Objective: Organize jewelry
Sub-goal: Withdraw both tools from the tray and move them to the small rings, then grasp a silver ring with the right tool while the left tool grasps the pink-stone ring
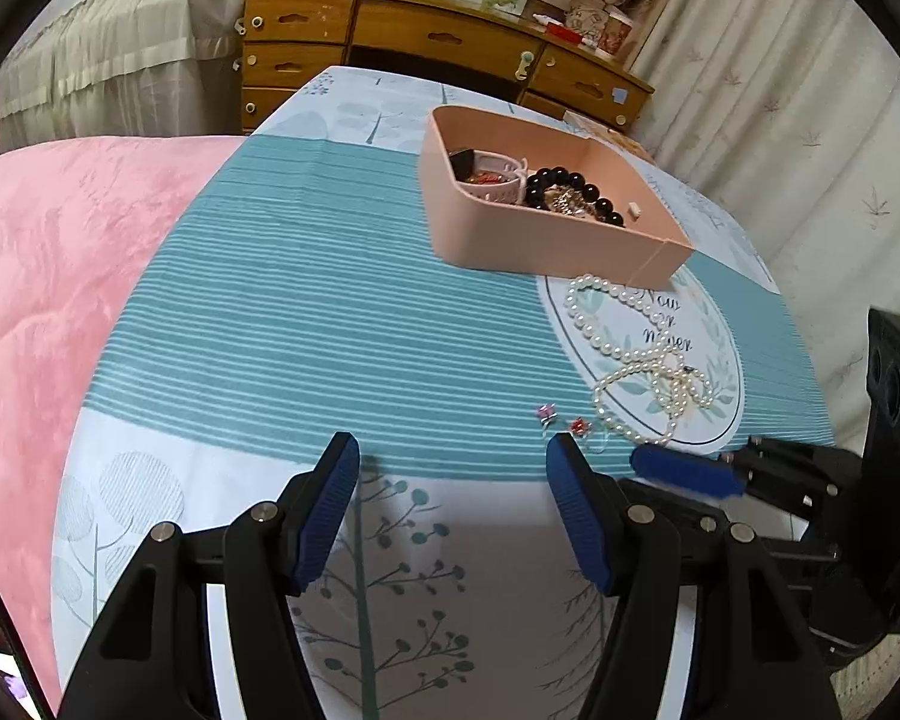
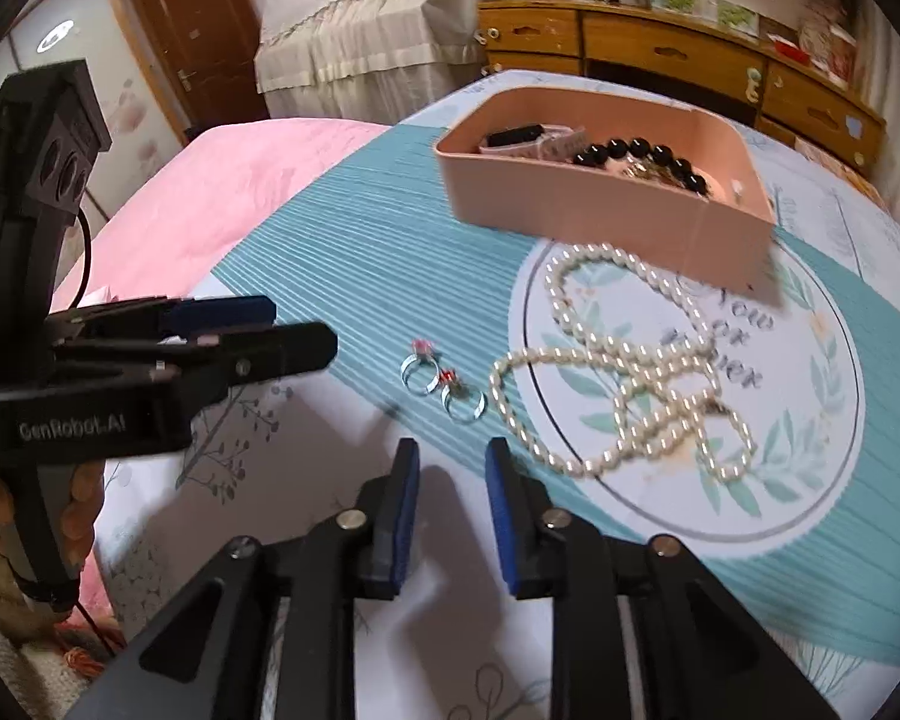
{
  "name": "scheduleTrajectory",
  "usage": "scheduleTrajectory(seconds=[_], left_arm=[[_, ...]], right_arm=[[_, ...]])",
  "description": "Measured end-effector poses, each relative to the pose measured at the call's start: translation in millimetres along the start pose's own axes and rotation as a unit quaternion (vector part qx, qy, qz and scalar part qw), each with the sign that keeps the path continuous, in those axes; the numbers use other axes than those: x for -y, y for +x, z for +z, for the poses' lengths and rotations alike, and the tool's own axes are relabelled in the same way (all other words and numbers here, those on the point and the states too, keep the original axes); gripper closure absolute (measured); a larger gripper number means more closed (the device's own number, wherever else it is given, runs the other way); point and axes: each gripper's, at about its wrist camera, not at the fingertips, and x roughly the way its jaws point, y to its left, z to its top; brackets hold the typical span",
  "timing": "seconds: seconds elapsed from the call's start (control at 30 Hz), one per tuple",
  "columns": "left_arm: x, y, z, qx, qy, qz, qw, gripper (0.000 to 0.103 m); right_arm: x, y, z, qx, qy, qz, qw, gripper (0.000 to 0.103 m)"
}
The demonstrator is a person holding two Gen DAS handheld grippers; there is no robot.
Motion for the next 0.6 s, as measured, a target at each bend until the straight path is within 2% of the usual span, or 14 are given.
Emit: scheduleTrajectory(seconds=[0.33, 0.57, 0.6], left_arm=[[-11, 2, -4, -0.004, -0.015, -0.003, 0.9999, 0.04], [-13, 1, -3, -0.003, -0.016, -0.006, 0.9999, 0.04], [-12, 1, -3, -0.003, -0.015, -0.006, 0.9999, 0.04]], right_arm=[[-14, 15, 13, 0.01, -0.078, -0.04, 0.996, 0.073], [-14, 16, 14, 0.004, -0.117, -0.031, 0.993, 0.074], [-14, 16, 14, 0.005, -0.116, -0.032, 0.993, 0.077]])
